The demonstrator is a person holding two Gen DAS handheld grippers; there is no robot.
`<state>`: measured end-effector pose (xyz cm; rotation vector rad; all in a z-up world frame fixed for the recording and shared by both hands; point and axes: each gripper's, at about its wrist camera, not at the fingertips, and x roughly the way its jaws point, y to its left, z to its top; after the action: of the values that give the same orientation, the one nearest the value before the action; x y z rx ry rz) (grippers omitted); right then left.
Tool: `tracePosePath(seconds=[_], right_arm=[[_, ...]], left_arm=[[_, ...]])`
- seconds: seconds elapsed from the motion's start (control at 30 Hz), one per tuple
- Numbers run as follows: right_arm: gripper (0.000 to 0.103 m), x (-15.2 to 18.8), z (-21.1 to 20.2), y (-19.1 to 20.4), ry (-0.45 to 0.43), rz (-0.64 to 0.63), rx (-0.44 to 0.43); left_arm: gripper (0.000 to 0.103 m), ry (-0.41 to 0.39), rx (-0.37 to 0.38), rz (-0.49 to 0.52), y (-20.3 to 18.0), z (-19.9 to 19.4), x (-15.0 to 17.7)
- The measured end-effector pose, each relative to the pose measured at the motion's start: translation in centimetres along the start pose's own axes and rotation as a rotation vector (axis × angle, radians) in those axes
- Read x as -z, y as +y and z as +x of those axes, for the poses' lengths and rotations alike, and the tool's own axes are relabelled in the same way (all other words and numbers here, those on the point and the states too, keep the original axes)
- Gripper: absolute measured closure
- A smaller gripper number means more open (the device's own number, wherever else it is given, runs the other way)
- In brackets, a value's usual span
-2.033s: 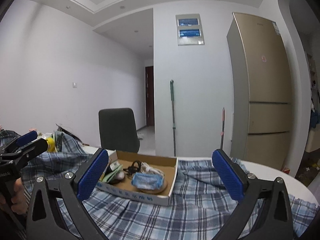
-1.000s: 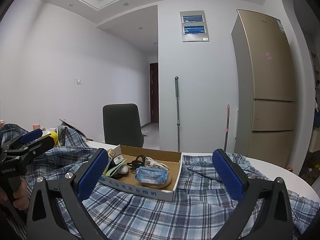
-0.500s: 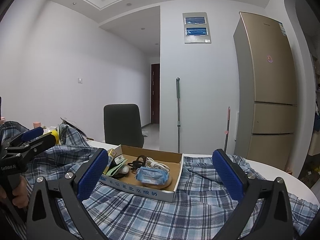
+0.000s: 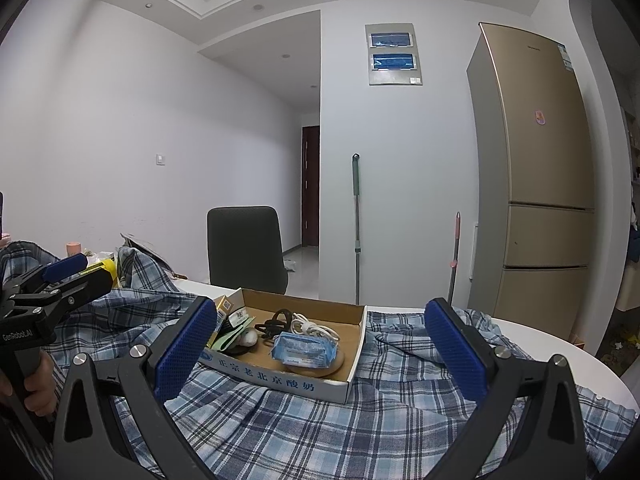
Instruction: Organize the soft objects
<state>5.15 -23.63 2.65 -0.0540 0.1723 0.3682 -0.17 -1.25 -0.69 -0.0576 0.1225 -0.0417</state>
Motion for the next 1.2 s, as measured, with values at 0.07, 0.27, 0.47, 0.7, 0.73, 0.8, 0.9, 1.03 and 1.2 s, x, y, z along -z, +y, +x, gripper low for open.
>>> tracePosePath(seconds=[0.07,0.27,0.47,0.7,0.73,0.8,0.9,1.03,1.2], right_arm=[[0.0,0.0,0.0,-0.01,0.0,0.0,0.0],[0.0,0.07,0.0,-0.06,0.003,-0.001,-0.001],[0.0,0.06,0.0,-0.06,0.004,-0.001,-0.001],[0.0,0.06,-0.02,-0.07,0.003,-0.001,-0.001],[0.0,0.06,-0.01,-0.07,0.004,-0.001,-0.001],[0.0,0.06,-0.02,-0.08,0.004,-0.001,-0.001],[0.0,0.05,0.0,-0.07,0.004,-0.001,-0.001],[0.0,0.04,-0.01,-0.07,0.003,-0.001,-0.001],[0.0,0.1,0.0,-0.12,0.006,-0.001,-0.002]], left_arm=[[0.0,0.002,-0.001,-0.001,0.0,-0.02,0.02],[0.0,0.003,-0.001,-0.001,-0.06,-0.02,0.12],[0.0,0.004,-0.001,-0.002,-0.05,0.02,0.08],[0.0,0.022,-0.007,-0.003,-0.03,0.18,0.45],[0.0,0.021,-0.007,-0.005,0.0,0.2,0.49],[0.0,0.02,-0.006,-0.006,-0.01,0.18,0.48],[0.0,0.021,-0.007,-0.005,-0.01,0.18,0.46],[0.0,0.021,-0.007,-0.007,-0.03,0.16,0.44],[0.0,0.021,-0.007,-0.006,-0.02,0.18,0.42]])
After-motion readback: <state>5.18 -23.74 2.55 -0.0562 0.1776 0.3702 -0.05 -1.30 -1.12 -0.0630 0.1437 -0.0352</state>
